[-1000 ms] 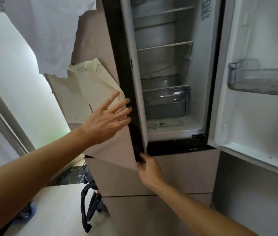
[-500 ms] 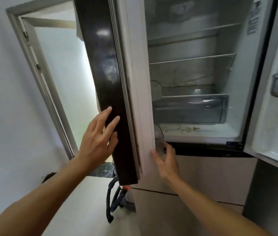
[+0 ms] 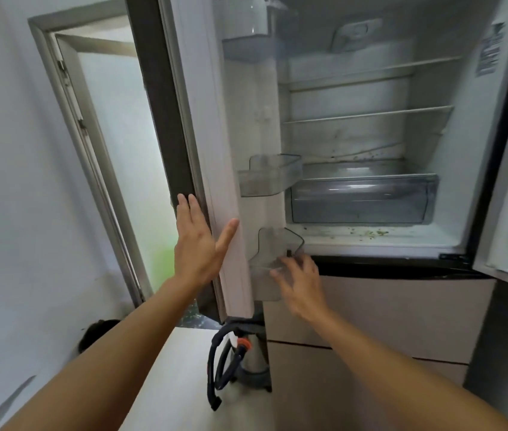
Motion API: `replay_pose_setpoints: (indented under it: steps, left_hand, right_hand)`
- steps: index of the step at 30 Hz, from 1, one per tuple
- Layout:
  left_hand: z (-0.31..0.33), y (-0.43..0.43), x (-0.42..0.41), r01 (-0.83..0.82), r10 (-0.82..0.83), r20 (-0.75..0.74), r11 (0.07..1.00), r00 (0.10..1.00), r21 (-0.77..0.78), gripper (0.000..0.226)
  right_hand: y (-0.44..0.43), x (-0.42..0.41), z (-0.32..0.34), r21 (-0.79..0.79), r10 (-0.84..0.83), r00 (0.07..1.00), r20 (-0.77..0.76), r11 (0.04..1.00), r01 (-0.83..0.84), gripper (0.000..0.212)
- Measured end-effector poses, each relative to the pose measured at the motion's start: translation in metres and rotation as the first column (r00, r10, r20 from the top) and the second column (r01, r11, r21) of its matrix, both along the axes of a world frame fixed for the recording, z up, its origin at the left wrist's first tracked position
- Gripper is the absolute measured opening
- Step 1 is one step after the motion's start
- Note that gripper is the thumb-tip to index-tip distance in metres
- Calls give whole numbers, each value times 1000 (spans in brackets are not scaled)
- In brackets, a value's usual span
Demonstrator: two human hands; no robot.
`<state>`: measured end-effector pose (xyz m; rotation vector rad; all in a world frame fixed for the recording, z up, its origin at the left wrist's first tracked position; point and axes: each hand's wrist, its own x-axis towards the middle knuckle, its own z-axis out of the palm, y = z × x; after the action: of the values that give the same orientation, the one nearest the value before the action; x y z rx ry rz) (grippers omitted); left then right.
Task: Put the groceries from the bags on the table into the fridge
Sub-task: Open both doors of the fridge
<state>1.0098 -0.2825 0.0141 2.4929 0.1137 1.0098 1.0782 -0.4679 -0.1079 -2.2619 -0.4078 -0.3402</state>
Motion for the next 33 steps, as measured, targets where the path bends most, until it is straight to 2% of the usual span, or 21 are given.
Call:
replay_pose_setpoints:
  steps: [2, 5, 8, 11, 16, 19, 23, 26, 30, 33]
  left_hand:
    - [3, 16, 6, 6, -8, -40, 998, 999, -57, 102]
    - [5, 52, 16, 18, -26, -87, 996, 996, -88, 96]
    - [9, 84, 26, -13, 0, -107, 993, 994, -118, 73]
    - [13, 101, 38, -48, 30, -108, 985, 994, -165, 42]
    - [9, 109, 46, -52, 42, -66, 988, 997, -146, 34]
    - [6, 105, 39, -45, 42, -18, 986, 999, -159, 32]
    - [8, 86, 26, -111, 104, 269, 994, 958, 13, 43]
    - [10, 49, 26, -33, -59, 426, 978, 903, 206, 40]
    - [-3, -15, 50, 182, -346, 309, 872, 886, 454, 23]
    - [-17, -61, 77, 303, -435, 159, 804, 886, 512, 23]
  right_hand:
    - [16, -2, 6, -159, 20, 999, 39, 987, -14, 49]
    - [38, -3, 15, -360, 103, 989, 102, 931, -60, 46]
    - [57, 0, 19, -469, 173, 963, 208, 881, -57, 42]
    - [83, 4, 22, -501, 178, 937, 300, 865, -4, 38]
    - [93, 16, 17, -467, 177, 893, 414, 883, 41, 38]
    - [88, 16, 12, -461, 227, 890, 396, 887, -22, 40]
    - [56, 22, 7, -366, 140, 932, 334, 930, -9, 46]
    - [10, 29, 9, -287, -37, 970, 242, 952, 108, 47]
    - [-57, 47, 11, -133, -294, 954, 55, 945, 299, 42]
    - [-100, 66, 21, 75, -441, 889, -127, 889, 452, 38]
